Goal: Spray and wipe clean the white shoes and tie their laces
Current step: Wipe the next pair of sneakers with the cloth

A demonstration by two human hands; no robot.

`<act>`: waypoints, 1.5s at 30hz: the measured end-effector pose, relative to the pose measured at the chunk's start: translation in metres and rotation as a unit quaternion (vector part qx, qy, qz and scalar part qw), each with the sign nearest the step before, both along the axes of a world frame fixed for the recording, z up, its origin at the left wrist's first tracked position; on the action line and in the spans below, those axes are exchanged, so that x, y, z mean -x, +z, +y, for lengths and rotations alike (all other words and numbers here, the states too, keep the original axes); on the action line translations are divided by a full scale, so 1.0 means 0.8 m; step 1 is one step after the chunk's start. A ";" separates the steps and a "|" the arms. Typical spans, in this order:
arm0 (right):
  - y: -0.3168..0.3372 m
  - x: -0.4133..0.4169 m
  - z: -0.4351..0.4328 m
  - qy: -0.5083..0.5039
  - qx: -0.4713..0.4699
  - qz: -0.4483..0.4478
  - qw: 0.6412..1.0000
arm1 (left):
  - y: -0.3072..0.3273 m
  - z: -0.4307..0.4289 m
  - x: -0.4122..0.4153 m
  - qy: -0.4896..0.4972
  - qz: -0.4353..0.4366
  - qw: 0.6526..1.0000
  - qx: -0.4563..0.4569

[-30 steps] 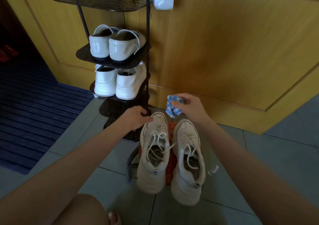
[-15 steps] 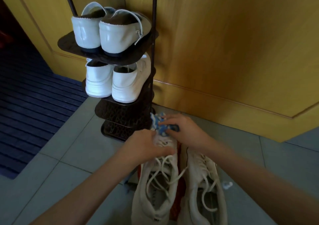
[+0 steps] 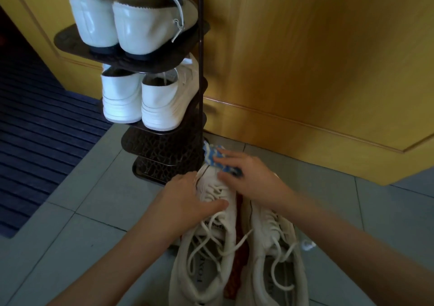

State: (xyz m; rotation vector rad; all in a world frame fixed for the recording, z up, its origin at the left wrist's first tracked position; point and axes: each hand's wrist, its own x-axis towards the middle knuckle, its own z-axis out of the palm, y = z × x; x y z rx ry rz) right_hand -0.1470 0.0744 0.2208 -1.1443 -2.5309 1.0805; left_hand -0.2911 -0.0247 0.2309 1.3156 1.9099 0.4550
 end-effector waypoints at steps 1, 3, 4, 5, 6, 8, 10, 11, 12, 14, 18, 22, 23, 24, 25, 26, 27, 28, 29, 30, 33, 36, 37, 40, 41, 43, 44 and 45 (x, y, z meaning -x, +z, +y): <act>0.001 -0.002 -0.002 -0.005 -0.013 -0.011 1.000 | -0.002 -0.001 -0.001 0.002 0.006 1.000 -0.004; 0.007 -0.012 -0.008 -0.015 -0.019 -0.034 0.999 | -0.004 -0.003 -0.003 0.002 0.022 1.000 -0.019; 0.010 -0.019 -0.012 -0.019 -0.023 -0.051 0.998 | -0.004 -0.004 -0.004 0.004 0.028 0.999 -0.026; 0.012 -0.025 -0.018 -0.023 -0.023 -0.073 0.997 | -0.005 -0.004 -0.004 0.007 0.030 0.999 -0.029; 0.015 -0.029 -0.026 -0.024 -0.018 -0.089 0.996 | -0.003 -0.005 -0.005 0.012 0.030 0.999 -0.030; 0.020 -0.031 -0.042 -0.011 -0.010 -0.110 0.994 | -0.003 -0.007 -0.006 0.020 0.023 0.999 -0.037; 0.029 -0.032 -0.052 0.000 -0.016 -0.129 0.992 | -0.001 -0.010 -0.007 0.023 0.022 0.999 -0.041; 0.033 -0.031 -0.054 0.005 -0.015 -0.135 0.991 | -0.001 -0.011 -0.008 0.024 0.024 0.999 -0.043; 0.037 -0.032 -0.056 0.013 -0.006 -0.137 0.991 | 0.000 -0.011 -0.009 0.023 0.024 0.999 -0.042; 0.044 -0.034 -0.058 0.028 0.024 -0.131 0.991 | 0.002 -0.011 -0.008 0.023 0.022 0.999 -0.034; 0.061 -0.034 -0.029 -0.024 0.033 -0.064 0.997 | 0.005 -0.011 -0.005 0.032 -0.005 0.999 -0.009; 0.043 -0.003 0.005 -0.106 0.005 0.004 0.994 | 0.002 -0.012 -0.003 0.055 -0.040 0.998 -0.013; 0.033 0.006 0.004 -0.079 0.011 -0.019 0.997 | 0.001 -0.012 -0.002 0.057 -0.045 0.997 -0.016; 0.022 0.013 0.001 -0.053 0.008 -0.049 0.997 | 0.000 -0.012 -0.002 0.058 -0.050 0.997 -0.019; 0.017 0.016 -0.003 -0.039 -0.004 -0.077 0.996 | 0.000 -0.012 -0.002 0.058 -0.054 0.997 -0.020; 0.017 0.014 -0.005 -0.035 -0.012 -0.092 0.995 | -0.002 -0.012 -0.001 0.058 -0.060 0.996 -0.018; 0.020 0.010 -0.005 -0.034 -0.010 -0.091 0.995 | -0.005 -0.011 0.002 0.062 -0.069 0.996 -0.011; 0.024 0.004 -0.003 -0.032 -0.004 -0.084 0.996 | -0.006 -0.009 0.005 0.070 -0.083 0.994 -0.003; 0.031 -0.001 -0.001 -0.031 0.004 -0.072 0.997 | -0.007 -0.007 0.009 0.081 -0.101 0.992 -0.004; 0.038 -0.004 0.001 -0.035 0.013 -0.048 0.998 | -0.008 -0.003 0.014 0.099 -0.121 0.987 -0.018; 0.052 0.012 0.004 -0.083 0.081 0.097 0.988 | -0.002 0.014 0.029 0.156 -0.216 0.959 -0.093; 0.057 0.052 -0.019 -0.065 0.149 0.146 0.976 | 0.003 0.027 0.036 0.180 -0.384 0.897 -0.125; 0.054 0.063 -0.027 -0.053 0.160 0.138 0.976 | 0.002 0.029 0.037 0.195 -0.406 0.882 -0.140; 0.046 0.078 -0.037 -0.047 0.219 0.101 0.969 | -0.017 0.030 0.045 0.242 -0.386 0.866 -0.207; 0.048 0.076 -0.037 -0.048 0.208 0.095 0.972 | -0.026 0.031 0.047 0.249 -0.340 0.877 -0.230; 0.055 0.065 -0.032 -0.099 0.149 0.074 0.981 | -0.043 0.033 0.049 0.245 -0.230 0.905 -0.261; 0.058 0.057 -0.029 -0.140 0.120 0.054 0.981 | -0.049 0.035 0.048 0.224 -0.195 0.917 -0.268; 0.058 0.048 -0.027 -0.168 0.099 0.020 0.981 | -0.053 0.037 0.046 0.187 -0.176 0.928 -0.271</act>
